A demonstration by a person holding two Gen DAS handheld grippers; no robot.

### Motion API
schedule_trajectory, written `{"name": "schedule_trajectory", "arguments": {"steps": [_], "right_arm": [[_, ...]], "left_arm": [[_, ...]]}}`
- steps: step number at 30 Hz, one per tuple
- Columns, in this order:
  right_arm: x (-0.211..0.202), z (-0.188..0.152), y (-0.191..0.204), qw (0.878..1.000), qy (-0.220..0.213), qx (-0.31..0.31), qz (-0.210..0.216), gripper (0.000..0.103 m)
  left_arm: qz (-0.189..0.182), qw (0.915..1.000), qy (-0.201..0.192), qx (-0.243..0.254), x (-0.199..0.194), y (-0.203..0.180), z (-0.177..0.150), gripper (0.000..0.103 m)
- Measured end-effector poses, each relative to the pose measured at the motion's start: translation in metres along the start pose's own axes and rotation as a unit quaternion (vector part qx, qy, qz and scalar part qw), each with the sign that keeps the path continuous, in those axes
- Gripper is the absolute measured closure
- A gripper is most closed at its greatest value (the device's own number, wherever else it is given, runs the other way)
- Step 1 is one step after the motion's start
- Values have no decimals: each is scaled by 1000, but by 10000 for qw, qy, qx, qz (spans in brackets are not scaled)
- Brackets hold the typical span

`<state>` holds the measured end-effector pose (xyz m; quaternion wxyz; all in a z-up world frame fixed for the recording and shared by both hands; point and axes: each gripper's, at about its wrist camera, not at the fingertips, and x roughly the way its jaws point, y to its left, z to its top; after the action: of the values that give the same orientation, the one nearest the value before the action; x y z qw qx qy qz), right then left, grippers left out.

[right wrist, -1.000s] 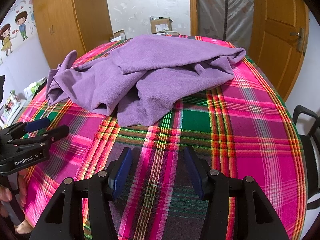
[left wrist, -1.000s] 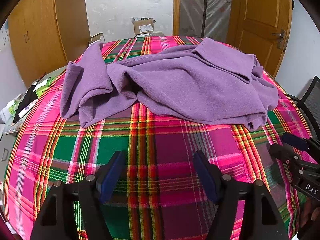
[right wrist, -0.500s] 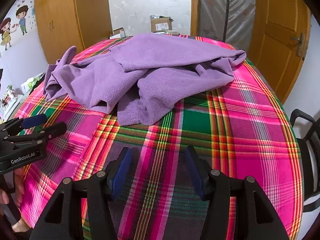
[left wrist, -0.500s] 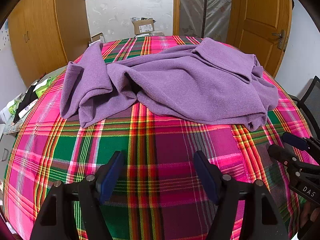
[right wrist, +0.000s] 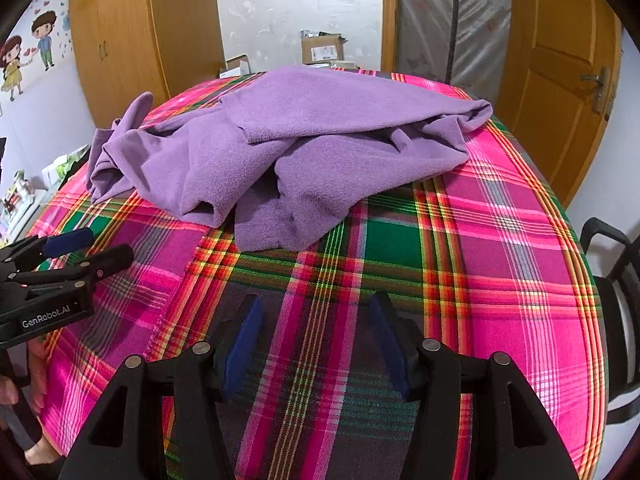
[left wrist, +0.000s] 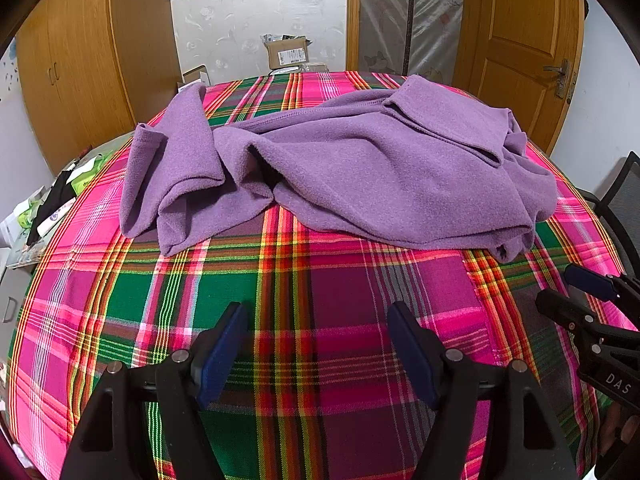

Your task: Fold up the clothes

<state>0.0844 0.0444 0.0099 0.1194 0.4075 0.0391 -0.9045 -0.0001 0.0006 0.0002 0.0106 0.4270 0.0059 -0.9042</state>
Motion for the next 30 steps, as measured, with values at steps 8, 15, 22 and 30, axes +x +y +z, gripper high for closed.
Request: {"name": "schedule_trajectory", "arguments": {"steps": [8, 15, 22, 30], "right_arm": [[0, 0, 0, 10000, 10, -18, 25, 42], [1, 0, 1, 10000, 16, -41, 4, 41], [1, 1, 1, 10000, 20, -48, -3, 41], [4, 4, 3, 10000, 50, -50, -28, 41]], "left_arm": [[6, 10000, -1, -12, 0, 0, 0, 30], [1, 10000, -4, -30, 0, 1, 1, 30], [-34, 10000, -6, -24, 1, 1, 0, 30], [-182, 9998, 49, -25, 0, 8, 4, 32]]}}
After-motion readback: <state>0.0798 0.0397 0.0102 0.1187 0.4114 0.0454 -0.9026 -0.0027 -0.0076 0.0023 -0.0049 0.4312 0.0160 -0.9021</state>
